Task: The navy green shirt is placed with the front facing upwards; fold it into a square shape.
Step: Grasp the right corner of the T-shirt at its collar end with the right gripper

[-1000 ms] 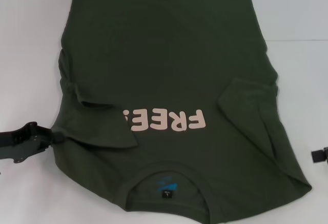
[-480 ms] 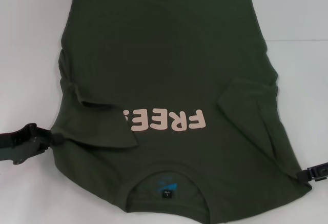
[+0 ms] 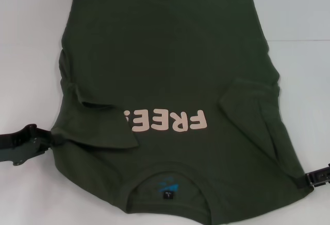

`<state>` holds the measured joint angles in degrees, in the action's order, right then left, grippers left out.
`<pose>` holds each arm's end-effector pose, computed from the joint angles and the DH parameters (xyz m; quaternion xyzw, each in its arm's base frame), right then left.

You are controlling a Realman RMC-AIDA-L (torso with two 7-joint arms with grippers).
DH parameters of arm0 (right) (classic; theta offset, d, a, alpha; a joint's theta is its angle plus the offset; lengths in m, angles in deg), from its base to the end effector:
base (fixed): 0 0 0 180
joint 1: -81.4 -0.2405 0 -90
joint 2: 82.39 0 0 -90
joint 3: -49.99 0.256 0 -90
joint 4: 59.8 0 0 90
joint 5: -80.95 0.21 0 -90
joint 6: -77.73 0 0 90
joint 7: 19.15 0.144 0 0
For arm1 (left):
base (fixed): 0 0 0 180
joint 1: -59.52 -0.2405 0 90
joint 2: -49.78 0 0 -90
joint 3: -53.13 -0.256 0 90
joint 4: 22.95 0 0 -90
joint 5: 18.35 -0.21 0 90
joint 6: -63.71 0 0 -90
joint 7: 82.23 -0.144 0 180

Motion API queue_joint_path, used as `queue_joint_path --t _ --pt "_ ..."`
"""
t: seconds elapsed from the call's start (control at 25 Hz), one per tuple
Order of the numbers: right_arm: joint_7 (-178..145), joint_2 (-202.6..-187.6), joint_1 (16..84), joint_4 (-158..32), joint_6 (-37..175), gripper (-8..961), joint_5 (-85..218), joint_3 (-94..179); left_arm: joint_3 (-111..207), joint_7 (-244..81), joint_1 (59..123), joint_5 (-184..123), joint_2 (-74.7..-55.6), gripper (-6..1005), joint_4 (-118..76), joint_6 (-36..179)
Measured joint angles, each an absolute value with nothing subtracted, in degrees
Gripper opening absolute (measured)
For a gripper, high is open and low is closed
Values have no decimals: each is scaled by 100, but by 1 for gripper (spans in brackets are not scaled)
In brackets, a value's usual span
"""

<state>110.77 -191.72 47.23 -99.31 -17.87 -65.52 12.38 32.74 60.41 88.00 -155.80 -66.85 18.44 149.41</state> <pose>0.3247 0.3202 0.0593 -0.8036 0.5915 -0.0187 0.0635 -0.3431 0.3161 0.0457 -0.6302 -0.7345 -0.2127 0.1348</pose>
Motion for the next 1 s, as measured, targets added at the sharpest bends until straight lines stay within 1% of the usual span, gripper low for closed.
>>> queue_joint_path --t 0.76,1.0 --pt "11460 -19201 4740 -9864 -1572 699 -6671 1238 3336 6041 8790 -15571 -6694 43 1844 14922" --pt "11462 -19257 4667 -9824 -1569 689 -6719 1199 3336 6041 8777 -15571 -6700 43 1844 14899"
